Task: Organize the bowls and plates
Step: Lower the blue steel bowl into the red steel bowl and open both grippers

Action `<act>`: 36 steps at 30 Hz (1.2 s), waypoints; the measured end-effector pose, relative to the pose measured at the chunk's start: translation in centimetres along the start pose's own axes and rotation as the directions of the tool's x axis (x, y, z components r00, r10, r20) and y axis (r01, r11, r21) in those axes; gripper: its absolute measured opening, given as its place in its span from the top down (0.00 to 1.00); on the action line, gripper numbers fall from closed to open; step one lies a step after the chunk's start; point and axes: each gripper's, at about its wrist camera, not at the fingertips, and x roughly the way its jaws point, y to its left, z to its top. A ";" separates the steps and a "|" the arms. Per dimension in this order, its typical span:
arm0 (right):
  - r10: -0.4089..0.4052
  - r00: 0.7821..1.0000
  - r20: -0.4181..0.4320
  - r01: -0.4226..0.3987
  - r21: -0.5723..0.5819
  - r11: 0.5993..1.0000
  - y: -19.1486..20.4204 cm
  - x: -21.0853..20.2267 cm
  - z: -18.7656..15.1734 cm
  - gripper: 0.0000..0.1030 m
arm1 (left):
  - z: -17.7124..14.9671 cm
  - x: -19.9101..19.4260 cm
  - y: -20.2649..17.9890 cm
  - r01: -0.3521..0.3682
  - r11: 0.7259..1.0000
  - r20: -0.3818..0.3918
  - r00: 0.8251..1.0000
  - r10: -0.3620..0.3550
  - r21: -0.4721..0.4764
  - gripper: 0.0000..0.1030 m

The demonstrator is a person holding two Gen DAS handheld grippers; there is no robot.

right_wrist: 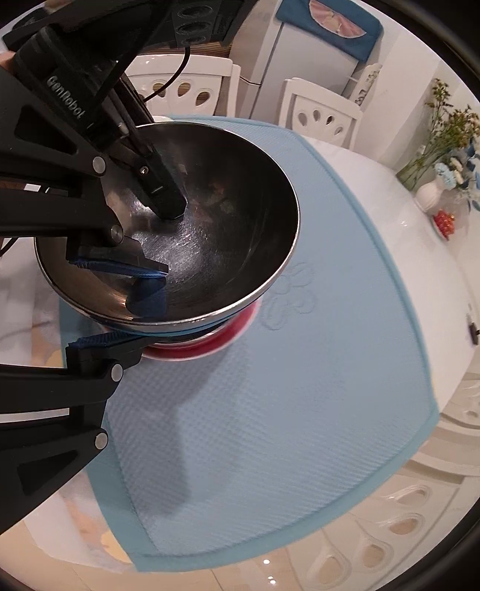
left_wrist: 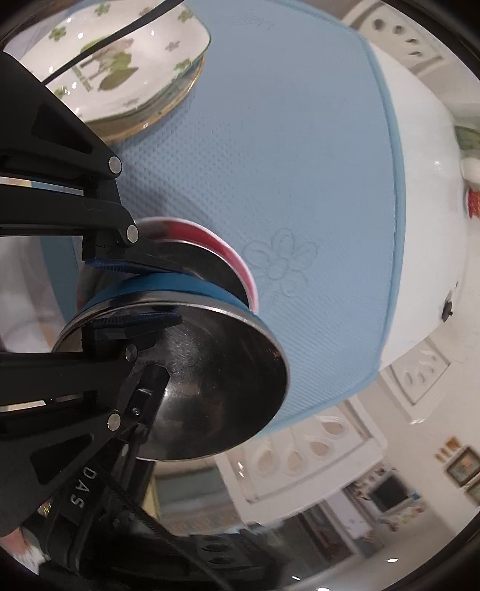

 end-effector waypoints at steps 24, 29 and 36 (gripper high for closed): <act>-0.051 0.998 0.030 0.051 -0.008 0.999 0.8 0.5 -1.0 0.74 | 0.0 -0.7 0.7 -0.114 0.991 0.046 0.993 0.111 0.074 0.71; -0.045 0.999 0.022 0.045 0.003 0.999 0.5 0.5 -1.1 0.74 | 0.2 0.5 2.7 -0.070 0.998 0.016 0.997 0.070 -0.002 0.71; -0.049 0.999 0.014 0.049 0.006 0.999 0.4 0.3 -0.9 0.74 | -0.1 0.6 3.5 -0.030 0.999 0.018 0.999 0.031 -0.038 0.71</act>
